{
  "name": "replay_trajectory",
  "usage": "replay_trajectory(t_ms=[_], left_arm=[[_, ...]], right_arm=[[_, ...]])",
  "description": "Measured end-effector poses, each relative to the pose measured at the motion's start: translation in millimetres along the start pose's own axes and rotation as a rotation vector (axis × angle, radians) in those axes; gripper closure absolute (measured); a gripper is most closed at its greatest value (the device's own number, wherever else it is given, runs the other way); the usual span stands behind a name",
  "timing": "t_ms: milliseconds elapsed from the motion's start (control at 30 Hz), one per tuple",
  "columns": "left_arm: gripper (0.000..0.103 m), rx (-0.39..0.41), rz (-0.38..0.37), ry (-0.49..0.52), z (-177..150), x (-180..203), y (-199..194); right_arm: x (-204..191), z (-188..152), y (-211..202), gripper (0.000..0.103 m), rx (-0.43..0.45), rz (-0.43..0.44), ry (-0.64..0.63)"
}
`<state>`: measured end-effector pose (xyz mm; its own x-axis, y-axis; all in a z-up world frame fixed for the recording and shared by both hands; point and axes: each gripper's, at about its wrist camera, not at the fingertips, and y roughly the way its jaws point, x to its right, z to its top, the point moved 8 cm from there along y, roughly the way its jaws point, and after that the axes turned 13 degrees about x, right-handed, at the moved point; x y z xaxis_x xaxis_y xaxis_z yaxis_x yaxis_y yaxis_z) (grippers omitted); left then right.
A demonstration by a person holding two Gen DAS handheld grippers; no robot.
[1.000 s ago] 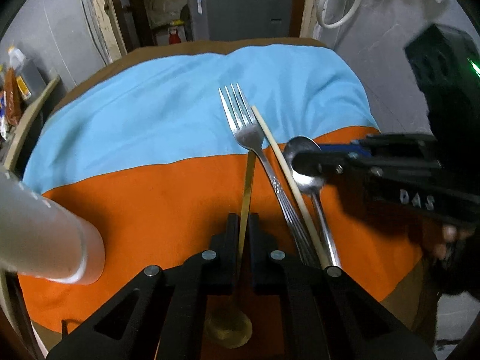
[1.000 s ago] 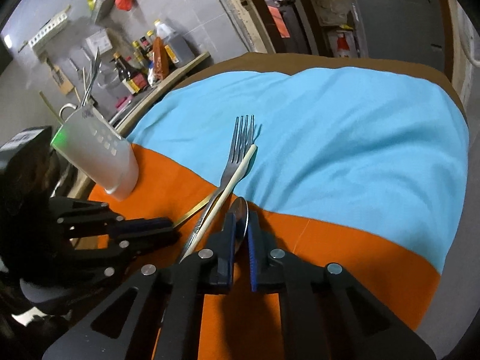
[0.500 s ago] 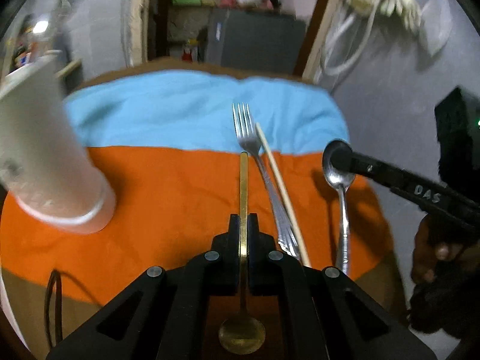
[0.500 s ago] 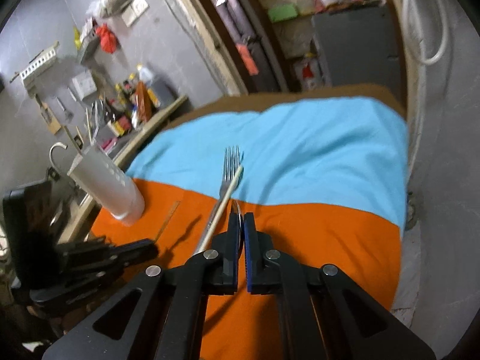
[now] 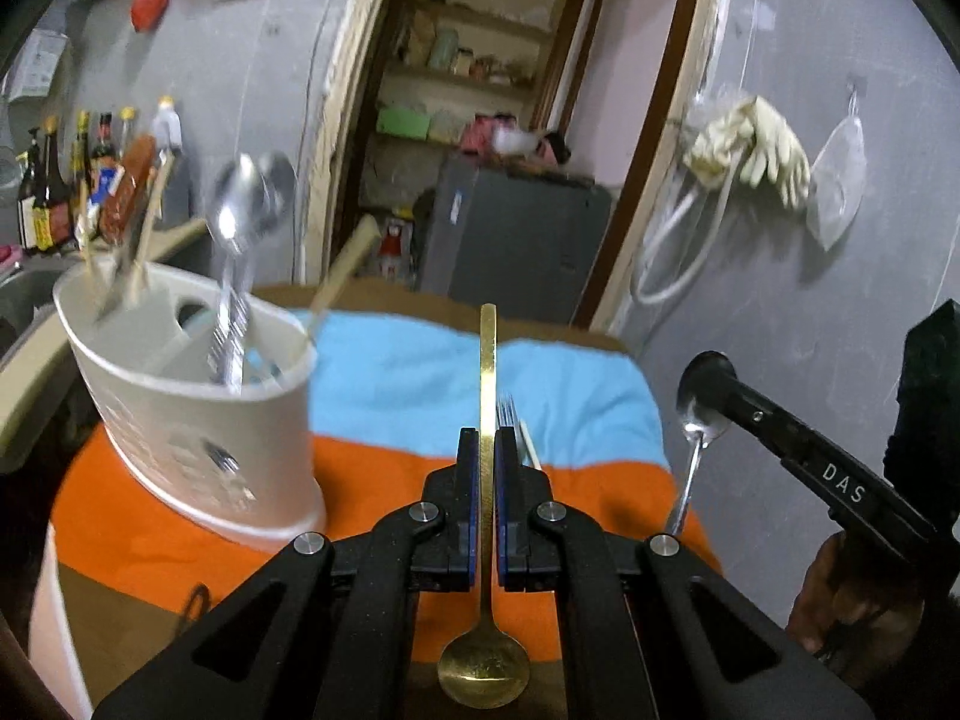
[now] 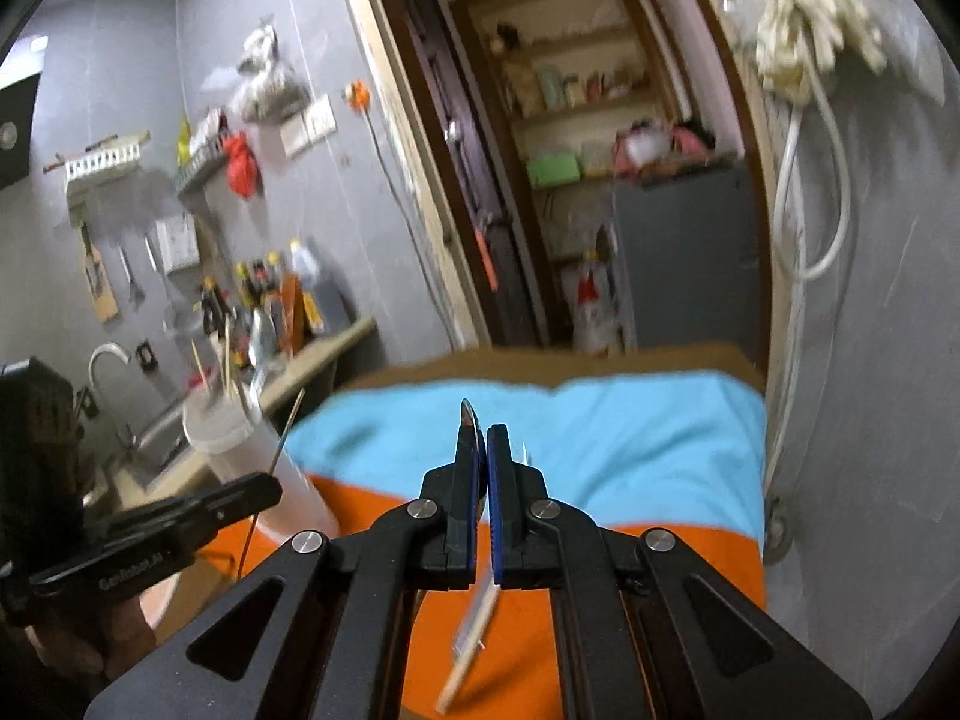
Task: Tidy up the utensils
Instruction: 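Lift the gold spoon and fork and carry both over the caddy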
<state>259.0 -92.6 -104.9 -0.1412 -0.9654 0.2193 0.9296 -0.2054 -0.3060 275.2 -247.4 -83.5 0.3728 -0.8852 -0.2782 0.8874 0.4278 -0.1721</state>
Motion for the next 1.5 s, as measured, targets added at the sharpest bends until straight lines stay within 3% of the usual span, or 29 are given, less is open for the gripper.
replay_trajectory(t_ms=[233, 567, 700, 1000, 1200, 1500], left_arm=[[0.101, 0.114, -0.014, 0.005, 57.8, -22.0, -26.8], [0.101, 0.249, 0.044, 0.006, 123.4, -107.3, -52.1], [0.101, 0.309, 0.069, -0.042, 138.7, -154.5, -53.0], [0.101, 0.402, 0.04, -0.22, 146.1, -231.2, -36.1], [0.101, 0.417, 0.022, -0.273, 136.4, -243.3, -27.9], [0.101, 0.464, 0.064, -0.22, 122.0, -236.4, -20.2]], right_arm=[[-42.1, 53.3, 0.3, 0.102, 0.157, -0.008, -0.03], [-126.4, 96.7, 30.1, 0.102, 0.313, 0.068, -0.095], [-154.2, 92.5, 46.5, 0.102, 0.345, 0.071, -0.14], [-181.9, 55.7, 72.2, 0.102, 0.323, 0.045, -0.273], [-182.2, 36.4, 82.5, 0.102, 0.304, 0.022, -0.312], [-182.2, 21.9, 89.8, 0.102, 0.297, -0.007, -0.364]])
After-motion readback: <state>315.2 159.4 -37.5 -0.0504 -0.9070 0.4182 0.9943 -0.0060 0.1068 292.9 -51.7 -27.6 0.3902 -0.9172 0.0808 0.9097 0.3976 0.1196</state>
